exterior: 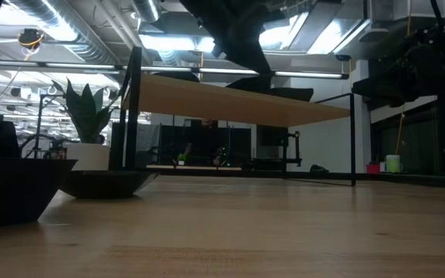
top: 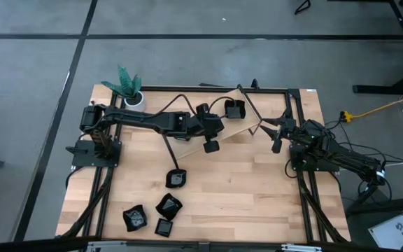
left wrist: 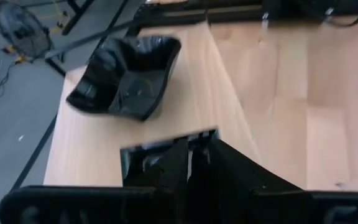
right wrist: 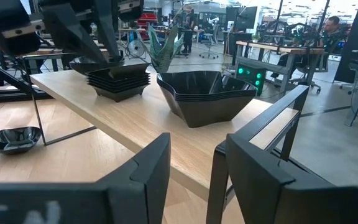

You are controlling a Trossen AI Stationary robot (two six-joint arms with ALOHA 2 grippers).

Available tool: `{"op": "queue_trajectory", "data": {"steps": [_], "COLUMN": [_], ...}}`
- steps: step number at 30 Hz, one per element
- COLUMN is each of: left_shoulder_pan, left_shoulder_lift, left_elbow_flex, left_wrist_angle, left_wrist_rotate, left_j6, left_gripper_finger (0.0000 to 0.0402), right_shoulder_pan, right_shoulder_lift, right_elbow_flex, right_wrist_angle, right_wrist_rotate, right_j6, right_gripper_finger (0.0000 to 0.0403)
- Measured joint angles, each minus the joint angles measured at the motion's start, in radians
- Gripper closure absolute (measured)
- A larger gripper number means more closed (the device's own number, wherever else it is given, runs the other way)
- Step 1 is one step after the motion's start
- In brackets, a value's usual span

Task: Pick & Place Mini shaped plates
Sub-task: Stack the black square plate on top of the black square plate on the shelf

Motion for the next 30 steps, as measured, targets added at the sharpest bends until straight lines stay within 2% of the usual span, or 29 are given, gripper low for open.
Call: {"op": "queue_trajectory", "data": {"steps": [6, 20, 25, 30], "left_shoulder_pan": [0.004, -0.036, -0.045, -0.041], "left_shoulder_lift": [0.0, -0.039, -0.063, -0.063], "left_elbow_flex": [0.0, 0.001, 0.004, 0.002], "left_wrist_angle": [-0.103, -0.065, -0.012, -0.075], "left_wrist_rotate": [-0.018, -0.269, -0.202, -0.175], "left_j6": [-0.042, -0.017, -0.022, -0.034], "left_gripper_finger": [0.0336, 0.0336, 0.0336, 0.0336], "right_shoulder_pan": [0.0, 0.0, 0.0, 0.0], "right_shoulder_lift": [0.0, 0.0, 0.0, 0.0], "right_elbow_flex": [0.0, 0.0, 0.0, 0.0], "right_wrist_angle": [0.0, 0.0, 0.0, 0.0], "right_wrist_rotate": [0.0, 0.0, 0.0, 0.0], "right_j6": [0.0, 0.0, 0.0, 0.0], "right_gripper_finger": [0.0249, 0.0249, 0.0249, 0.0249]}}
